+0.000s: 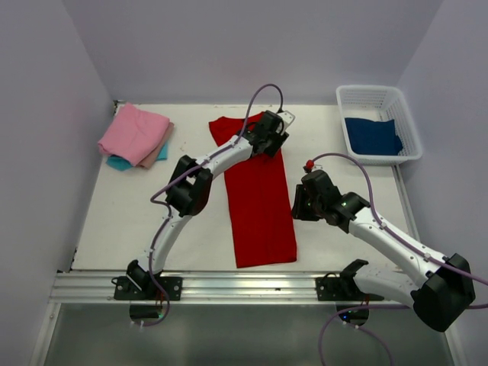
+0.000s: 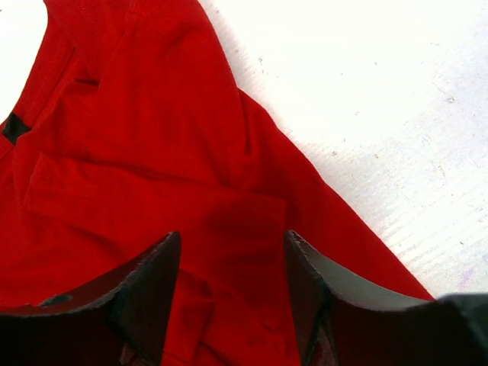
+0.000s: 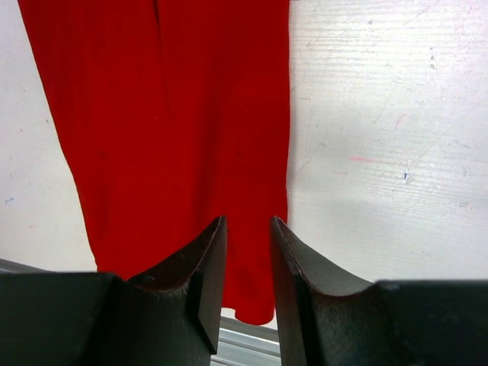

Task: Fold and stack the t-shirts
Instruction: Rotate the tshirt 90 degrees

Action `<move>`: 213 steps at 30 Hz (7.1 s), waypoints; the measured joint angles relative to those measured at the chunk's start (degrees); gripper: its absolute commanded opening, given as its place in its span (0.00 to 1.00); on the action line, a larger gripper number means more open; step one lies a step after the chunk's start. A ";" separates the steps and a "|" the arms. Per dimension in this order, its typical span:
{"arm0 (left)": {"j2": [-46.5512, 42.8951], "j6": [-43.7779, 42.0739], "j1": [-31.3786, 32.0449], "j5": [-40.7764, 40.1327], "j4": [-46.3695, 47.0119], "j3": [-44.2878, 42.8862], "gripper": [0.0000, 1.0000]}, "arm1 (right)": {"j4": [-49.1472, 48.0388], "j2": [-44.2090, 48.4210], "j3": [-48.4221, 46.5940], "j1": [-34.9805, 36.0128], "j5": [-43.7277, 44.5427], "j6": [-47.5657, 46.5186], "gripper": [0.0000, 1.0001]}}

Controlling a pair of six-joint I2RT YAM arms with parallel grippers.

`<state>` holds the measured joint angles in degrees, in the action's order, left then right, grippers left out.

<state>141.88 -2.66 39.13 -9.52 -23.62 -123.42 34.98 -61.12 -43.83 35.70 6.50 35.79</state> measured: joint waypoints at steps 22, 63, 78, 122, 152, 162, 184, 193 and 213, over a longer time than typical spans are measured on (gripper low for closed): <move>2.51 -1.46 0.00 2.51 -1.62 -0.24 0.40 | 0.26 0.35 0.04 0.00 0.15 0.20 0.29; -16.50 16.92 -2.75 -9.60 12.24 26.43 0.00 | -2.80 -6.05 0.26 0.00 0.39 0.15 0.26; -16.87 21.22 -6.45 -5.14 13.97 29.59 0.70 | -4.57 -10.05 -0.68 -0.02 0.52 -1.40 0.43; -14.38 15.69 -17.25 7.56 12.02 25.29 0.49 | -13.66 -68.30 -60.08 -16.33 -25.40 -6.71 0.40; -22.80 18.14 -17.49 7.76 15.87 33.55 0.39 | -26.43 -70.29 -52.13 -16.74 -41.03 0.81 0.11; -22.86 18.27 -17.53 7.80 15.80 34.12 0.38 | -25.75 -65.44 -52.02 -16.74 -41.38 -0.74 0.23; -22.88 18.58 -17.64 7.85 15.82 34.27 0.34 | -21.73 -65.44 -50.62 -16.52 -40.50 -2.58 0.00; -23.54 18.62 -17.64 7.85 15.85 35.04 0.34 | -23.21 -65.44 -49.86 -14.51 -43.56 -2.95 0.00; -24.92 20.37 -18.53 8.50 16.90 38.93 0.30 | -14.05 -70.53 -56.50 -7.10 -49.94 -11.72 0.33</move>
<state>116.97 17.72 20.60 -1.02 -6.72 -84.49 20.93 -131.66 -100.33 28.60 -43.44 24.08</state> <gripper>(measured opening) 0.309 0.235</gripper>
